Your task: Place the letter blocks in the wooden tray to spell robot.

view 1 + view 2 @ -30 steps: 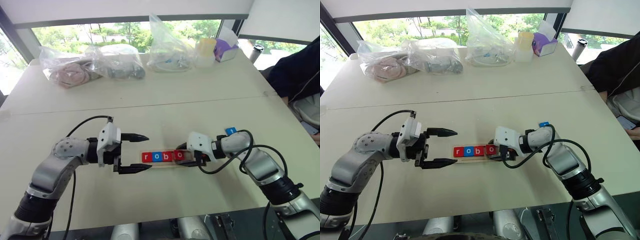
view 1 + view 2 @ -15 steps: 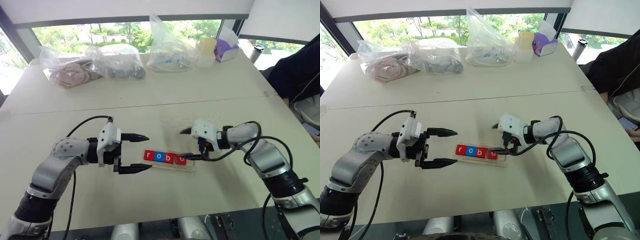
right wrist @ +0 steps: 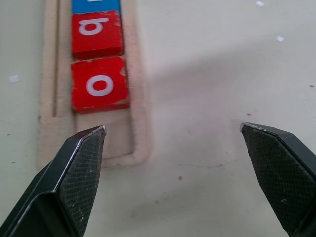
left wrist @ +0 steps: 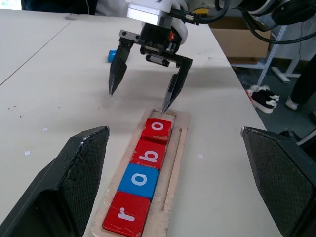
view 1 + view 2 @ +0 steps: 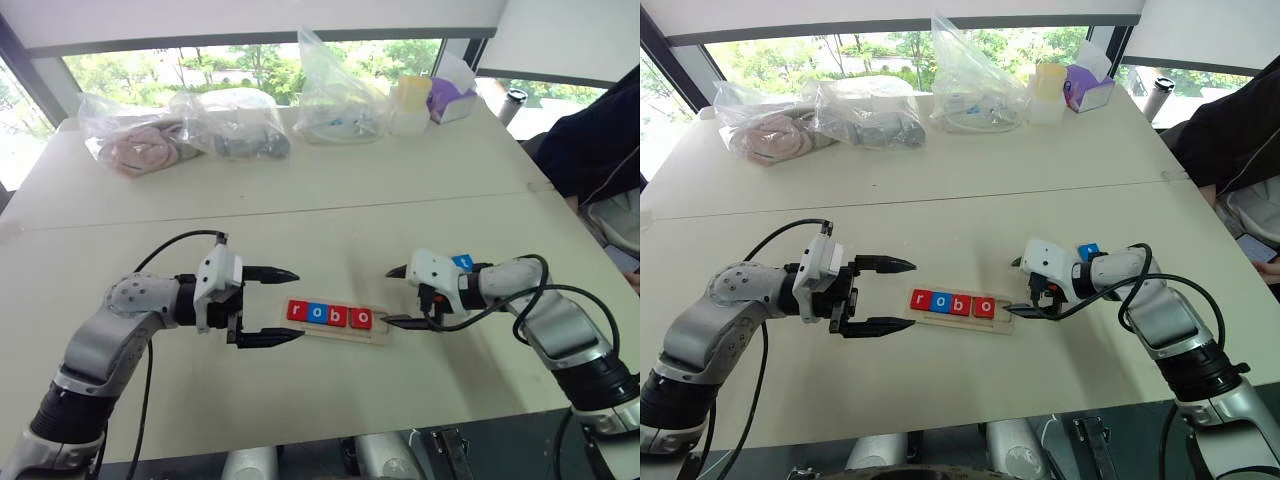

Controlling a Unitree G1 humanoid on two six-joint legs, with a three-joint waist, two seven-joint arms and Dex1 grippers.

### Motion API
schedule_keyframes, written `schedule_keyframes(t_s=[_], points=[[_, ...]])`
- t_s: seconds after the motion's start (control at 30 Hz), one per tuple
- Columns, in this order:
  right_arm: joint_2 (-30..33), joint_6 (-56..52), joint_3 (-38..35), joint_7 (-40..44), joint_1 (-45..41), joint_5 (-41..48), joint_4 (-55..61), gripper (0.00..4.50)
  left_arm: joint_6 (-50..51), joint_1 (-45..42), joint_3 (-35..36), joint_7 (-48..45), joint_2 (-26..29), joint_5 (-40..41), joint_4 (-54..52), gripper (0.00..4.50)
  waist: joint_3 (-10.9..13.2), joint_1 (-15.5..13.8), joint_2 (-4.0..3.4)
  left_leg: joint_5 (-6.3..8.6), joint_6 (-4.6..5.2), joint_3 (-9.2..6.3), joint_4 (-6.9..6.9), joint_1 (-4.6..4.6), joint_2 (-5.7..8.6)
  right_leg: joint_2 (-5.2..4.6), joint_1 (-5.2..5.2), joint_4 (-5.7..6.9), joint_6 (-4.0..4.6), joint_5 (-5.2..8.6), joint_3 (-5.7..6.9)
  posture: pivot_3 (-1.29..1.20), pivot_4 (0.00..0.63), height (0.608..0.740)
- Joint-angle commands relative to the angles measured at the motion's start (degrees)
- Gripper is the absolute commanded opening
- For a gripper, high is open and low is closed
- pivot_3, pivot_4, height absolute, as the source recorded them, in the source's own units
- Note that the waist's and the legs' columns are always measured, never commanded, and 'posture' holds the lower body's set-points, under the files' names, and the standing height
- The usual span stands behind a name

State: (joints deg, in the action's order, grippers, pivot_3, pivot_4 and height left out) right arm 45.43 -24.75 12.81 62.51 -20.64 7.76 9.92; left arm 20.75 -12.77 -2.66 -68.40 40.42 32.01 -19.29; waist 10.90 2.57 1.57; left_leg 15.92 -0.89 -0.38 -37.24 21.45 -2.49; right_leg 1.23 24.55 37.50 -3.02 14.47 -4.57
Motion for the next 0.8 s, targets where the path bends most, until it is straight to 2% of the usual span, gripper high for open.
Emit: schedule_keyframes(t_s=[0.03, 0.8], points=[[-0.3, 1.6, 0.1, -0.8, 0.2, -0.8, 1.6, 4.49, -0.9, -0.8, 0.5, -0.1, -0.2, 0.5, -0.7, 4.50, 0.0, 0.0, 0.00, 0.00, 0.00, 0.00, 0.00, 0.00, 0.00, 0.00, 0.00, 0.00, -0.01, 0.01, 0.00, 0.00, 0.150, 0.740], [-6.1, 5.5, 2.8, -4.0, -2.9, -4.1, -2.0, 4.49, -0.6, -0.4, 0.6, 1.0, -0.3, 0.7, -1.8, 4.50, 0.0, 0.0, 0.00, 0.00, 0.00, 0.00, 0.00, 0.00, 0.00, 0.00, 0.00, 0.01, 0.04, -0.03, 0.00, 0.00, 0.150, 0.740]])
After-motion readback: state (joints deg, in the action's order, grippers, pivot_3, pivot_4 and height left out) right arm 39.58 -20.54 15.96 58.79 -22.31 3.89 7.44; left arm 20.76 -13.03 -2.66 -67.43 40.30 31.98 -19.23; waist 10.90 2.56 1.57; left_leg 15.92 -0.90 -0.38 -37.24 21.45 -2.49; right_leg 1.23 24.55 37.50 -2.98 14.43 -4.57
